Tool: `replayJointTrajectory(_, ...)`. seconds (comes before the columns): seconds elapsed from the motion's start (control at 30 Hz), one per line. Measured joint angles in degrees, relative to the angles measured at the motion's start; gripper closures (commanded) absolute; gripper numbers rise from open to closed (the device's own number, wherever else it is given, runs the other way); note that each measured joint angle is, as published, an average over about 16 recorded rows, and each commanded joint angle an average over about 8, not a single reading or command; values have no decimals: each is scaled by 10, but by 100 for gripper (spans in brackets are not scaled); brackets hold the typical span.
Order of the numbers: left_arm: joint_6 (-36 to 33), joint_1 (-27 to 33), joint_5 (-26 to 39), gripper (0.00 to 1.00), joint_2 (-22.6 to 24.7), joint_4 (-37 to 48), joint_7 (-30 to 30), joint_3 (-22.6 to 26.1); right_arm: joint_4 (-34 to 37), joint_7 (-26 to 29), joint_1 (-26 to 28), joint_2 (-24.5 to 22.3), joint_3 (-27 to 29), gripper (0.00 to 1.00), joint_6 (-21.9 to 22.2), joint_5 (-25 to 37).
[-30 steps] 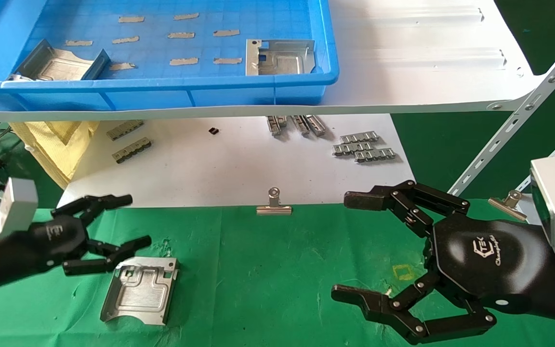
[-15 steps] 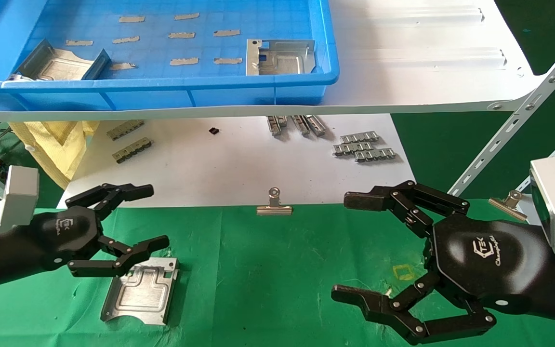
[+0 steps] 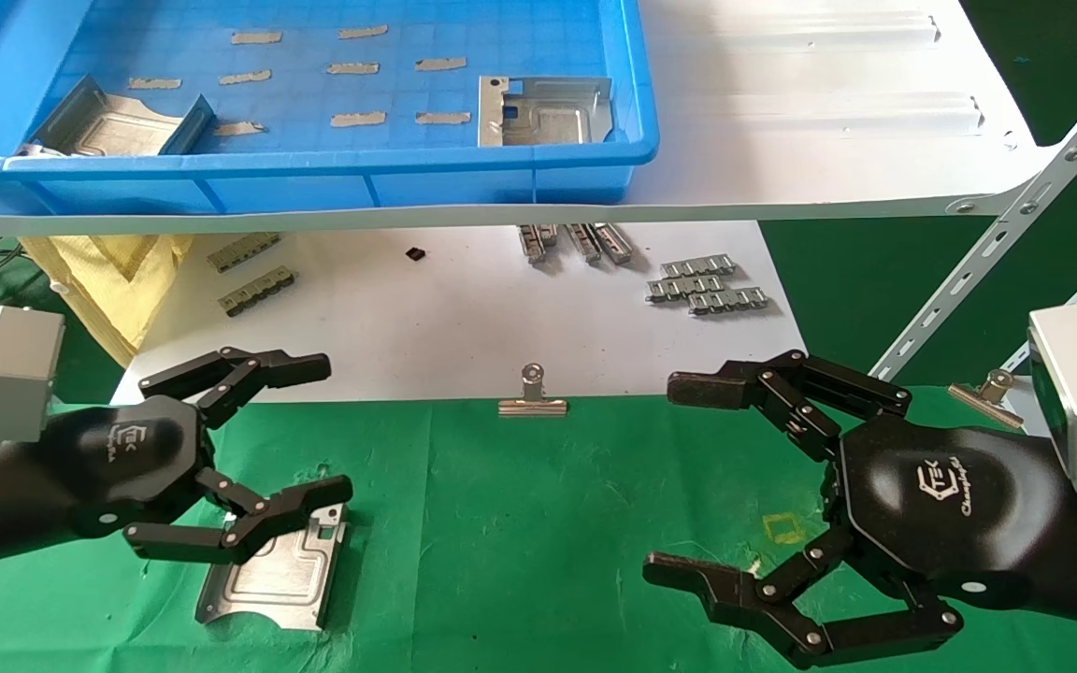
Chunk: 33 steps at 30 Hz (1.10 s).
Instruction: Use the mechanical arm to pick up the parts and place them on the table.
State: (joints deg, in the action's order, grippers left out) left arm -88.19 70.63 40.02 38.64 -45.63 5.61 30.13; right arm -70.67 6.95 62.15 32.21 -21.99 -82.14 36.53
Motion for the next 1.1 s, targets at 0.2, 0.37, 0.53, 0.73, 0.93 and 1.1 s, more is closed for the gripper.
replayJointTrajectory(0.2, 6, -20, 4, 0, -8, -63, -37, -32, 0, 0, 0, 0, 0, 0, 0, 0)
replayJointTrajectory(0.37, 10, -37, 8, 0, -15, -115, -67, -58, 0, 0, 0, 0, 0, 0, 0, 0)
replayJointTrajectory(0.53, 15, -54, 11, 0, -22, -167, -98, -84, 0, 0, 0, 0, 0, 0, 0, 0)
replayJointTrajectory(0.73, 20, -74, 15, 0, -29, -227, -133, -114, 0, 0, 0, 0, 0, 0, 0, 0)
replayJointTrajectory(0.93, 24, -89, 18, 0, -35, -273, -158, -138, 0, 0, 0, 0, 0, 0, 0, 0)
replayJointTrajectory(1.1, 26, -95, 19, 0, -38, -291, -167, -147, 0, 0, 0, 0, 0, 0, 0, 0)
